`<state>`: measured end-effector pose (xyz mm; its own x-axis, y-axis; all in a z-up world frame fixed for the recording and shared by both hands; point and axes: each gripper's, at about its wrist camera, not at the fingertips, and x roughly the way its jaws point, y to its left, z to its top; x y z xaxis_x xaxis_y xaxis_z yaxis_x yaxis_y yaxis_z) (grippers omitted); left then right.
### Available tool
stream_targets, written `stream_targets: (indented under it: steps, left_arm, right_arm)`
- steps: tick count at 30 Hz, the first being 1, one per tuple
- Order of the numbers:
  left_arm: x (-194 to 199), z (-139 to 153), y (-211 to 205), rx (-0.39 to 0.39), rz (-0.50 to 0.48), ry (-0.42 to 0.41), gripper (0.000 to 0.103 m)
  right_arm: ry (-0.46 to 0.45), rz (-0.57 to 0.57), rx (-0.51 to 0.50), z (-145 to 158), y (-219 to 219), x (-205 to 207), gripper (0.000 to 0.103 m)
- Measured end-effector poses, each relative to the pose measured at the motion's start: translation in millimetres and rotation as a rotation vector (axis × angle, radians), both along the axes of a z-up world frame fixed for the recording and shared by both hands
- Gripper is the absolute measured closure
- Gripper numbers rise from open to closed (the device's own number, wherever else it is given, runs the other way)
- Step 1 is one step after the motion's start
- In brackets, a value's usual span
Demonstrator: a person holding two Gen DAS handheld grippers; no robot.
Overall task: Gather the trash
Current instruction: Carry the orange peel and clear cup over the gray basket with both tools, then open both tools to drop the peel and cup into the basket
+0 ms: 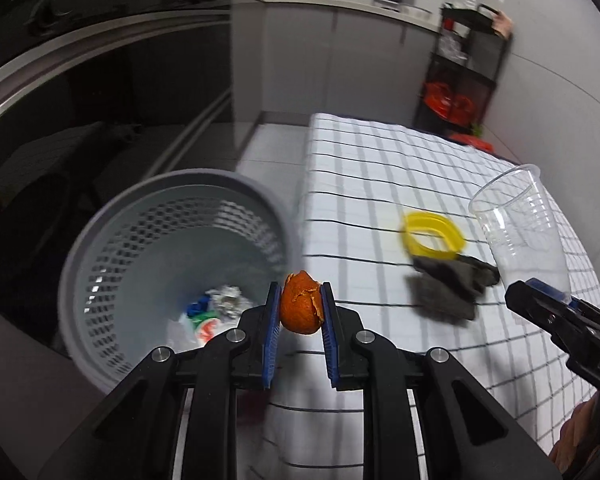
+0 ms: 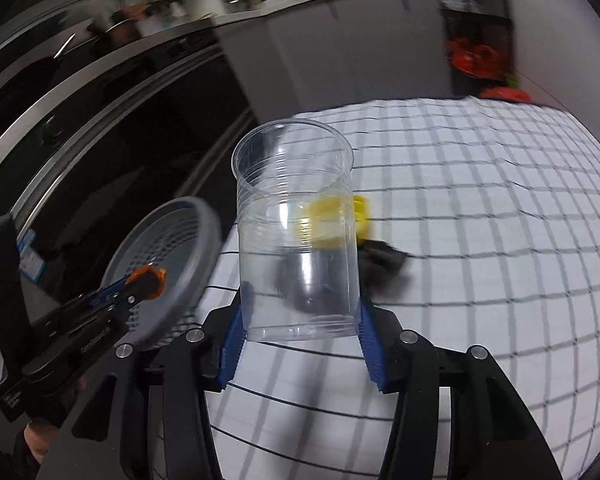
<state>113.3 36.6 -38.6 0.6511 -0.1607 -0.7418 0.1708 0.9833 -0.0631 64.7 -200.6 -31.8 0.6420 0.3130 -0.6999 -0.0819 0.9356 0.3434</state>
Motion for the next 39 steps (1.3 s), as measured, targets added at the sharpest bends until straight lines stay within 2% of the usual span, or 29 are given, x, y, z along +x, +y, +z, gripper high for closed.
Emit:
stream_targets:
  steps: [8, 15, 18, 22, 32, 36, 38, 39]
  left_arm:
    - [21, 2, 61, 0.044, 0.149, -0.017, 0.084]
    - [35, -7, 81, 0.098, 0.225, -0.001, 0.083]
    - [42, -13, 88, 0.103, 0.244, 0.019, 0.083]
    - [54, -20, 98, 0.070, 0.255, 0.062, 0.082]
    - [65, -28, 105, 0.077, 0.273, 0.084, 0.079]
    - [64, -28, 108, 0.069, 0.286, 0.084, 0.067]
    - [63, -26, 110, 0.068, 0.293, 0.079, 0.050]
    - [61, -25, 111, 0.067, 0.296, 0.075, 0.045]
  right_arm:
    - [0.005, 0.201, 0.016, 1, 72, 48, 0.054]
    - [0.030, 0.301, 0.031, -7, 113, 73, 0.054]
    - [0.042, 0.328, 0.028, -12, 124, 81, 0.054]
    - [0.066, 0.342, 0.016, -18, 138, 93, 0.054]
    - [0.096, 0.363, 0.005, -27, 148, 106, 0.054]
    - [0.094, 0.350, 0.025, -29, 145, 106, 0.052]
    - [0.094, 0.347, 0.044, -28, 142, 107, 0.038]
    - [0.087, 0.343, 0.049, -26, 141, 107, 0.035]
